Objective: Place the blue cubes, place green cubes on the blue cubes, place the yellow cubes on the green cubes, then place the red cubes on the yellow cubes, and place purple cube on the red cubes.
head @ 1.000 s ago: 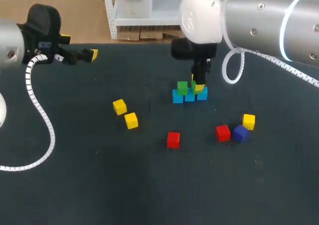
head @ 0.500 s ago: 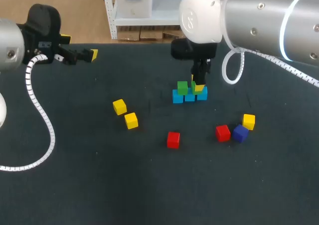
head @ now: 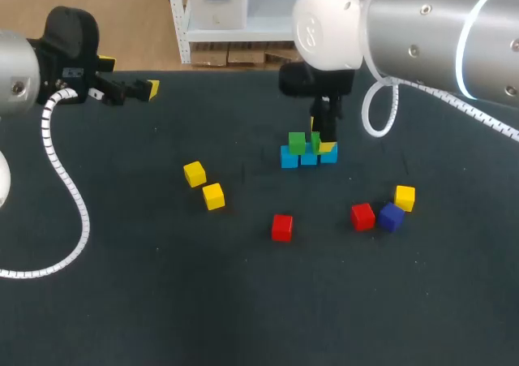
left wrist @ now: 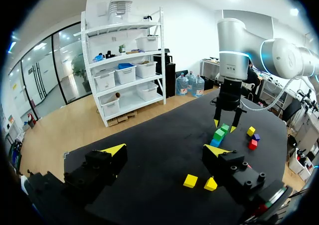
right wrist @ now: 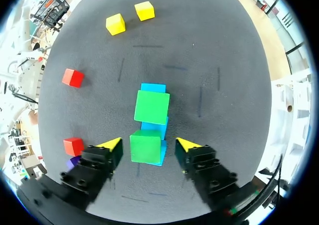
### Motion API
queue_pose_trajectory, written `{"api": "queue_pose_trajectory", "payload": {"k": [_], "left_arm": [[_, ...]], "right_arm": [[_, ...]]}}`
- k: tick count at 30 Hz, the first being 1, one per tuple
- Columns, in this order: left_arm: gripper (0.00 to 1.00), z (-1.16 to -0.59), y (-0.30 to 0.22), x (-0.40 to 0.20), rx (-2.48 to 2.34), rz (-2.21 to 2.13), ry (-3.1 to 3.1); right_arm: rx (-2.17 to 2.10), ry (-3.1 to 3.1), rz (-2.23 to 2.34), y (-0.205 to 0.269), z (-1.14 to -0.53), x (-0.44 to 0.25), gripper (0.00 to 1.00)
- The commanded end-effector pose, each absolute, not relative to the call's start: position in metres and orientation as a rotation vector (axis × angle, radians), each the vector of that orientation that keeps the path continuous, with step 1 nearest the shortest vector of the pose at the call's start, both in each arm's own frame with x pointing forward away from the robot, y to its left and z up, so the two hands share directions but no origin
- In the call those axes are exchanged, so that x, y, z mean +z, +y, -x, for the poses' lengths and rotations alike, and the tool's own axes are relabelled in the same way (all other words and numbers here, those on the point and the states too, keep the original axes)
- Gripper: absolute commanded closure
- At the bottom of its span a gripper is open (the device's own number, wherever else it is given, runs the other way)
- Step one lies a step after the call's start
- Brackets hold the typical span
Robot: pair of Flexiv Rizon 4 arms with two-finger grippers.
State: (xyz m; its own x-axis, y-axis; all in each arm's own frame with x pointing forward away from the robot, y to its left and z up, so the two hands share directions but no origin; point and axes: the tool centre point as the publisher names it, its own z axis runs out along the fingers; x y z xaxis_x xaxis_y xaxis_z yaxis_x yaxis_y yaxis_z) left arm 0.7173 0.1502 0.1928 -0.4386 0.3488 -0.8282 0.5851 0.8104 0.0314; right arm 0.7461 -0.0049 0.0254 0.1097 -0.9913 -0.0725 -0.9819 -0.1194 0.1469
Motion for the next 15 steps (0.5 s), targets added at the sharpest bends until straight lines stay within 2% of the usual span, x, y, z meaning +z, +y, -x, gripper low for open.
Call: {"api": "queue_pose_trajectory", "payload": {"k": [1,15], "left_arm": [[0.00,-0.7177,0.1534,0.1913,-0.339,-0.695,2.061],[0.00,-0.7177,0.1534,0.1913,-0.339,-0.695,2.061]], "right_arm": [[-0.222,-2.050,-2.296,-0.0064,-0.7454,0.0239,0.00],[-0.207,-2.079,-2.299,-0.0037,-0.7503,0.0213,0.00]]}}
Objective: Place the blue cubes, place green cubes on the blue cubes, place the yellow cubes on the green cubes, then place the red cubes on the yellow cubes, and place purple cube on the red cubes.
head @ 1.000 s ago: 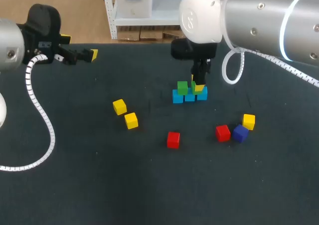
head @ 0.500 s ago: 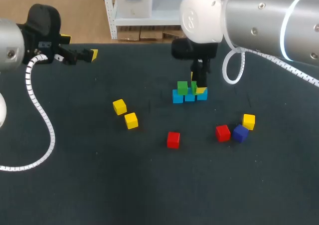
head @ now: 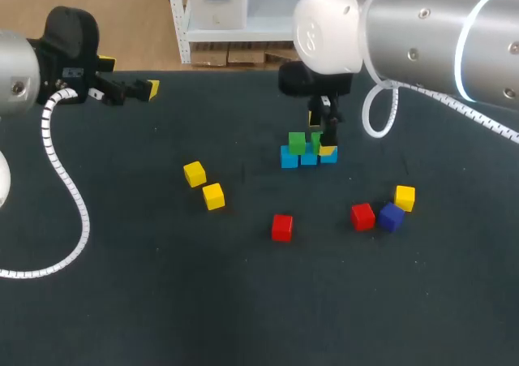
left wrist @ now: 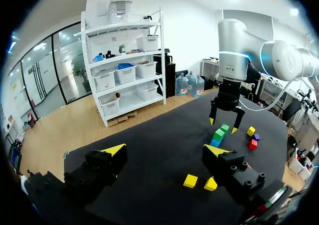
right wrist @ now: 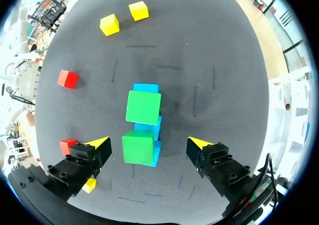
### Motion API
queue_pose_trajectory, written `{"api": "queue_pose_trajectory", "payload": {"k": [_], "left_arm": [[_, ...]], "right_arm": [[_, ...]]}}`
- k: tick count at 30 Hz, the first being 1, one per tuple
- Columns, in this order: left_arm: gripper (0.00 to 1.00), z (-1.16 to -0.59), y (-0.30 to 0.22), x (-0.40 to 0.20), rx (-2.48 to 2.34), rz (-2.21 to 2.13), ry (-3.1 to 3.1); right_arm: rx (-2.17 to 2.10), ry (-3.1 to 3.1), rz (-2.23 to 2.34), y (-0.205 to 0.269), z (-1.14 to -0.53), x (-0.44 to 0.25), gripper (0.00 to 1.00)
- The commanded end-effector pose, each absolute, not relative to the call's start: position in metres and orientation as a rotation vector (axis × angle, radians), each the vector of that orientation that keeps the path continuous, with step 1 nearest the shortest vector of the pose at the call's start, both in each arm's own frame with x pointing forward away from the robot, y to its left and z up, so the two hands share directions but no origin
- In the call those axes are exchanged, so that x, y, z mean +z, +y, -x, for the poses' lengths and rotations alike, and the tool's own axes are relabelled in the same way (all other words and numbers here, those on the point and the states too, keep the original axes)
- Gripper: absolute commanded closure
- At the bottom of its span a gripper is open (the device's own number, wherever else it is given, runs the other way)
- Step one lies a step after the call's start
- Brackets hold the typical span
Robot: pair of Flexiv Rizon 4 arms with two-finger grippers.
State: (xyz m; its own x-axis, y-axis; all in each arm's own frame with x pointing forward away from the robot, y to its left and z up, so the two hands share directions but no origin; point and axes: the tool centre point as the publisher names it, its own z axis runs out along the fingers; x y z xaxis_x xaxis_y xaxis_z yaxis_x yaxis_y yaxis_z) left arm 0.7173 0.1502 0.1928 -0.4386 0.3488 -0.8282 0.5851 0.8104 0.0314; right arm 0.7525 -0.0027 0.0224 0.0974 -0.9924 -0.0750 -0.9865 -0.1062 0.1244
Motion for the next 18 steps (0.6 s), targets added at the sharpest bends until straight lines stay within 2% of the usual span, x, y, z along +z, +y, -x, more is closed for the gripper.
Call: {"api": "queue_pose_trajectory", "payload": {"k": [1,3,5,7,9,11,14,17,18], "left_arm": [[0.00,-0.7177,0.1534,0.1913,-0.339,-0.695,2.061],[0.00,-0.7177,0.1534,0.1913,-0.339,-0.695,2.061],[0.00,-0.7177,0.1534,0.1913,-0.339,-0.695,2.061],[0.00,-0.7177,0.1534,0.1913,-0.339,-0.695,2.061],[0.00,-0.7177,0.1534,0.1913,-0.339,-0.695,2.061],[0.00,-0.7177,0.1534,0.1913,-0.339,-0.695,2.061],[0.00,-0.7177,0.1534,0.1913,-0.339,-0.695,2.061],[0.00,-0.7177,0.1534,0.1913,-0.339,-0.695,2.061],[0.00,-0.7177,0.1534,0.1913,-0.339,-0.695,2.061]], "right_arm": [[-0.206,-2.082,-2.298,-0.0037,-0.7503,0.0213,0.00],[-0.198,-2.090,-2.298,-0.0037,-0.7508,0.0206,0.02],[-0.197,-2.098,-2.295,-0.0036,-0.7520,0.0198,0.15],[-0.196,-2.103,-2.293,-0.0035,-0.7523,0.0195,0.17],[-0.194,-2.109,-2.291,-0.0036,-0.7524,0.0195,0.18],[-0.195,-2.114,-2.290,-0.0037,-0.7532,0.0192,0.14],[-0.196,-2.119,-2.287,-0.0040,-0.7538,0.0188,0.14],[-0.195,-2.121,-2.285,-0.0041,-0.7550,0.0184,0.31],[-0.194,-2.123,-2.284,-0.0042,-0.7552,0.0184,0.30]]}}
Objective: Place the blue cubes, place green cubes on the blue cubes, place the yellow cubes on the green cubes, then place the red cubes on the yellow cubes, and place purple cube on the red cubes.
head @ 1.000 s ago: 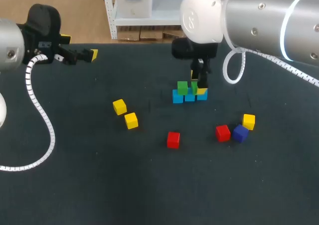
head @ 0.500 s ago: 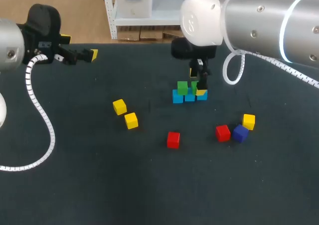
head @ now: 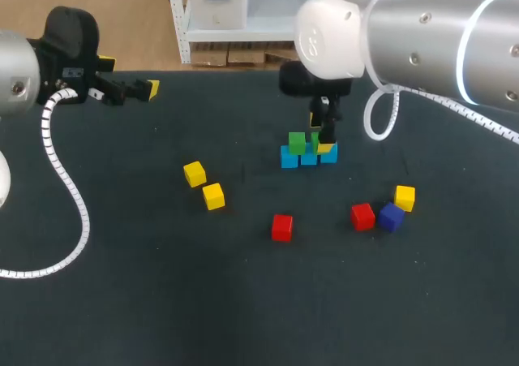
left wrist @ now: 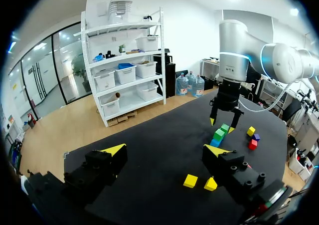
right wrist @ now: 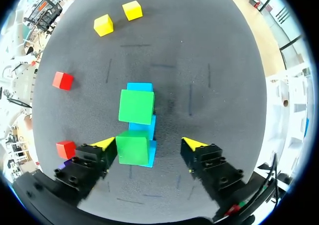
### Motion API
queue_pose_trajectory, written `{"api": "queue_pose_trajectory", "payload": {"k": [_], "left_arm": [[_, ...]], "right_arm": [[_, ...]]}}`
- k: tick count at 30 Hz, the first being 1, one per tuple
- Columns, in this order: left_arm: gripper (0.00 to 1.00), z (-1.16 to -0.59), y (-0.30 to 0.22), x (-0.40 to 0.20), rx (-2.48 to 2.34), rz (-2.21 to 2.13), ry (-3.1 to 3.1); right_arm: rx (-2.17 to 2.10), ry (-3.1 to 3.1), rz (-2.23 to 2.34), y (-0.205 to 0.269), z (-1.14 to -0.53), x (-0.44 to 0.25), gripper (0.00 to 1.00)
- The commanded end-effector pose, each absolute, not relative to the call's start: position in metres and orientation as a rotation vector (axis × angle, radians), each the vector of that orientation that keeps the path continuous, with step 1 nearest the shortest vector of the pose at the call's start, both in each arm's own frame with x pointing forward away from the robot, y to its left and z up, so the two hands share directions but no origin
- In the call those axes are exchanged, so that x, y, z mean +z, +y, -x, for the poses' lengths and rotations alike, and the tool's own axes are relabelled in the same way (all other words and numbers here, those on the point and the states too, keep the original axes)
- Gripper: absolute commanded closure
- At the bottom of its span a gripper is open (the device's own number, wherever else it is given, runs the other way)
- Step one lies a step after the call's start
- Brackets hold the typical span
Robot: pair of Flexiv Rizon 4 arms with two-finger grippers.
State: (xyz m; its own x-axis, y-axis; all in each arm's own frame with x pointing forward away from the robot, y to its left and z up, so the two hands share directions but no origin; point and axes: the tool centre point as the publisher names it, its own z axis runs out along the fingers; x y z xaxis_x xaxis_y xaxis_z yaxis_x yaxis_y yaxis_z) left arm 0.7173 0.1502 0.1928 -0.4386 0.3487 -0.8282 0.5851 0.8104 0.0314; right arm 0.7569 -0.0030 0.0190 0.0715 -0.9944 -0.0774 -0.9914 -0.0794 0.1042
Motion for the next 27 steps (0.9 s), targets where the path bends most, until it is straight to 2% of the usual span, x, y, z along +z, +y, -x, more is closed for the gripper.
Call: {"api": "queue_pose_trajectory", "payload": {"k": [1,8,9,11,19,27], "left_arm": [[0.00,-0.718,0.153,0.191,-0.339,-0.695,2.061],[0.00,-0.718,0.153,0.191,-0.339,-0.695,2.061],[0.00,-0.718,0.153,0.191,-0.339,-0.695,2.061],[0.00,-0.718,0.153,0.191,-0.339,-0.695,2.061],[0.00,-0.718,0.153,0.191,-0.339,-0.695,2.061],[0.00,-0.718,0.153,0.191,-0.339,-0.695,2.061]], "right_arm": [[-0.194,-2.125,-2.284,-0.004,-0.756,0.018,0.31],[-0.194,-2.133,-2.280,-0.005,-0.757,0.019,0.25],[-0.195,-2.133,-2.279,-0.005,-0.758,0.019,0.19],[-0.198,-2.132,-2.280,-0.005,-0.758,0.019,0.01],[-0.223,-2.142,-2.278,-0.007,-0.756,0.025,0.00],[-0.221,-2.217,-2.233,-0.032,-0.759,0.045,0.00]]}}
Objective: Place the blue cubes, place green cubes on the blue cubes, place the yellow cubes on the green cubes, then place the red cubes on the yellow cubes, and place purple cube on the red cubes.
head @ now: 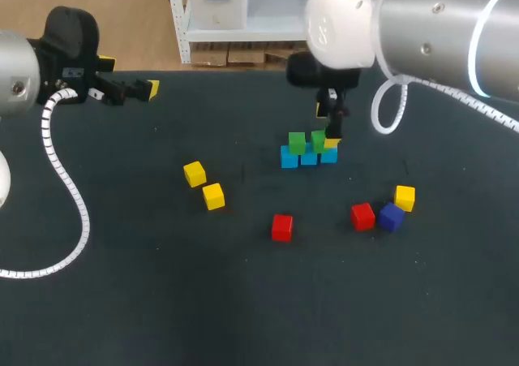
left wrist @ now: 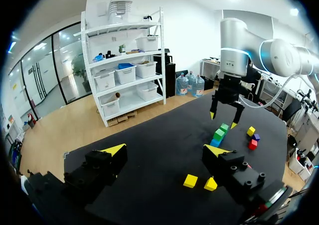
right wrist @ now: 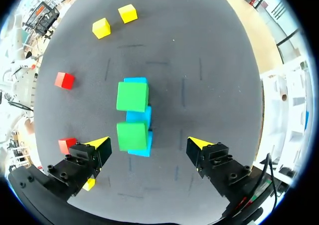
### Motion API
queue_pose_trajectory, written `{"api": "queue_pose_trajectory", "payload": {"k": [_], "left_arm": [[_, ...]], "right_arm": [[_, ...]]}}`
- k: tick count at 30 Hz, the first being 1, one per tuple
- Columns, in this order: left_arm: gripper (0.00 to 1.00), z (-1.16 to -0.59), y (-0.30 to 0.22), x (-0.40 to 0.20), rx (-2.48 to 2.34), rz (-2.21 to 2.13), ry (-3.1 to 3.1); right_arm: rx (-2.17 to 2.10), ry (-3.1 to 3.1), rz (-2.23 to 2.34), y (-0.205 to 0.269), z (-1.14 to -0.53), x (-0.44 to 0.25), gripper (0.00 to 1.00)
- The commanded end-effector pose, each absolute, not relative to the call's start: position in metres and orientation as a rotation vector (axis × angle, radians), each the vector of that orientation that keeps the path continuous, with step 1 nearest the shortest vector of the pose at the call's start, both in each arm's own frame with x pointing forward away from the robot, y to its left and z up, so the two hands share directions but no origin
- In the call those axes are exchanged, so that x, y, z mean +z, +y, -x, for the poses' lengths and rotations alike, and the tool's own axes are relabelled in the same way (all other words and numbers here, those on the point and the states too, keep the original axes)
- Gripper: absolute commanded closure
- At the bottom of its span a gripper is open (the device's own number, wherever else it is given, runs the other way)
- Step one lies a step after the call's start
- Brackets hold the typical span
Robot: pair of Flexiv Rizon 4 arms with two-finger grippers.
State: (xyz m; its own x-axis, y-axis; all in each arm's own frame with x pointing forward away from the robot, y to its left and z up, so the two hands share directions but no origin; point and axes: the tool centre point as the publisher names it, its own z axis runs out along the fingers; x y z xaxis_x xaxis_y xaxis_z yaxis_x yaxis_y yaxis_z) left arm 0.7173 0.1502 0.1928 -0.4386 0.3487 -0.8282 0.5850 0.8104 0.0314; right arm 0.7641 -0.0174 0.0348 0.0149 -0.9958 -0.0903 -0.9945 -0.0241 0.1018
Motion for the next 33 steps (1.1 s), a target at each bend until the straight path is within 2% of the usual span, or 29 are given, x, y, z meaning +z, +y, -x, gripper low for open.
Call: {"api": "queue_pose_trajectory", "payload": {"k": [1,9,26,33], "left_arm": [[0.00,-0.718,0.153,0.191,-0.339,-0.695,2.061],[0.00,-0.718,0.153,0.191,-0.339,-0.695,2.061],[0.00,-0.718,0.153,0.191,-0.339,-0.695,2.061],[0.00,-0.718,0.153,0.191,-0.339,-0.695,2.061]], "right_arm": [[-0.226,-2.228,-2.227,-0.035,-0.758,0.048,0.00],[-0.206,-2.342,-2.151,-0.061,-0.749,0.067,0.00],[-0.087,-2.558,-2.017,-0.118,-0.689,0.078,0.00],[-0.092,-2.545,-2.028,-0.123,-0.678,0.071,0.00]]}}
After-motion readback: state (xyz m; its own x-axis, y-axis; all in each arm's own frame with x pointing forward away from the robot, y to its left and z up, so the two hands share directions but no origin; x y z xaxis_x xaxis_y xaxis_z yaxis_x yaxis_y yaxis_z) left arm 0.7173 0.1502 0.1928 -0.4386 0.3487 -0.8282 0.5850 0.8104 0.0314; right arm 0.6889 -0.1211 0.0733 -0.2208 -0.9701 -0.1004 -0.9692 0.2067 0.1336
